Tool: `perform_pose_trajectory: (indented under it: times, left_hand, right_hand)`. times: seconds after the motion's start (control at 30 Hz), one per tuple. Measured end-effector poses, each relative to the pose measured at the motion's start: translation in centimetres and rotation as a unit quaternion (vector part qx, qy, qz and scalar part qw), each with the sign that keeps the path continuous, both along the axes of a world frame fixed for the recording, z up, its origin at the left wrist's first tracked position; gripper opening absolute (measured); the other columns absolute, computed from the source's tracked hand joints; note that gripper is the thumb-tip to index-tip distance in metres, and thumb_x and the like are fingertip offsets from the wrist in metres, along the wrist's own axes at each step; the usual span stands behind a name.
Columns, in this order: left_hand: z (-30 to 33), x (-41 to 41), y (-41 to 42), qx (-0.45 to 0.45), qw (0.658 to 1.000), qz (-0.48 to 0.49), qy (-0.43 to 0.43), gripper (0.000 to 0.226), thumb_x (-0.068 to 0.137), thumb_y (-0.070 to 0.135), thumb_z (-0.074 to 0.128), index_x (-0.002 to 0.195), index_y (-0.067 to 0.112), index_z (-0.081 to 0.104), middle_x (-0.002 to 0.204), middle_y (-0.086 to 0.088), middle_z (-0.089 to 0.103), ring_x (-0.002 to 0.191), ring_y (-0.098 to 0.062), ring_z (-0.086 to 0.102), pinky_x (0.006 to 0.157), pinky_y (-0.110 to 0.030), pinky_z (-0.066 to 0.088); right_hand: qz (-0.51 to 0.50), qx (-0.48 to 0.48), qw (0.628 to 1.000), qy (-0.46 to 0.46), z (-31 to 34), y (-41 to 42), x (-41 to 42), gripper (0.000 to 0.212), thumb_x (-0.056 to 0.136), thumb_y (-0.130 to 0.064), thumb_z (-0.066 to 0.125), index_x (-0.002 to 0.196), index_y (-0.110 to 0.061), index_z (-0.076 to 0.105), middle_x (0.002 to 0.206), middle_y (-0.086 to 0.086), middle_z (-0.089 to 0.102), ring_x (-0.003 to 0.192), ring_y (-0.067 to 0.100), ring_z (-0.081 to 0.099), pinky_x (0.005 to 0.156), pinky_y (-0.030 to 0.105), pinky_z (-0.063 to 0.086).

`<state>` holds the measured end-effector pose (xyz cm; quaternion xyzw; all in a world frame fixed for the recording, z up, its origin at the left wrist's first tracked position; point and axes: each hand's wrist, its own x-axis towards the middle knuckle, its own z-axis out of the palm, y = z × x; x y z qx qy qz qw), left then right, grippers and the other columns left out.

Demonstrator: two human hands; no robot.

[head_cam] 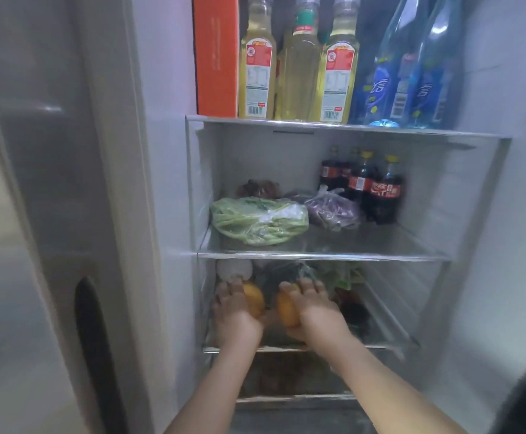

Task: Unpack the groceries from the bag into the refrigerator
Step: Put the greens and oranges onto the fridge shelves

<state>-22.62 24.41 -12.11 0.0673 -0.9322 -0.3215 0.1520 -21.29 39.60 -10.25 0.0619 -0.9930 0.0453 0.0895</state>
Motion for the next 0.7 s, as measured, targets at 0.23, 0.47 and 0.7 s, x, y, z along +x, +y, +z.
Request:
perform_pose_trajectory:
  times: [0.23, 0.47, 0.7]
  left_hand:
    - [-1.2, -2.4, 0.5, -0.072, 0.995, 0.001, -0.066, 0.092, 0.078, 0.049, 0.066, 0.148, 0.031, 0.010, 0.153, -0.005, 0.019, 0.137, -0.027, 0.022, 0.109, -0.032, 0.027]
    - [-1.7, -5.3, 0.3, -0.081, 0.995, -0.004, -0.061, 0.089, 0.074, 0.055, 0.062, 0.147, 0.030, 0.016, 0.152, -0.006, 0.024, 0.133, -0.026, 0.032, 0.108, -0.034, 0.027]
    - [-0.6, -6.2, 0.0, -0.129, 0.988, -0.042, -0.075, 0.085, 0.074, 0.046, 0.069, 0.143, 0.026, 0.025, 0.146, -0.004, 0.029, 0.134, -0.026, 0.030, 0.106, -0.033, 0.030]
  right_hand:
    - [-0.015, -0.011, 0.996, -0.086, -2.0, -1.1, -2.3, 0.090, 0.076, -0.026, 0.073, 0.144, -0.041, 0.017, 0.155, 0.002, 0.009, 0.144, 0.034, 0.005, 0.108, 0.048, 0.032]
    - [0.007, 0.022, 0.997, -0.080, -2.1, -1.8, -3.2, 0.084, 0.077, -0.027, 0.070, 0.141, -0.041, 0.018, 0.152, 0.003, 0.013, 0.142, 0.034, 0.007, 0.103, 0.051, 0.031]
    - [0.013, 0.016, 0.997, -0.068, -2.0, -1.6, -3.2, 0.084, 0.077, -0.029, 0.071, 0.140, -0.042, 0.018, 0.151, 0.003, 0.014, 0.142, 0.033, 0.008, 0.103, 0.049, 0.031]
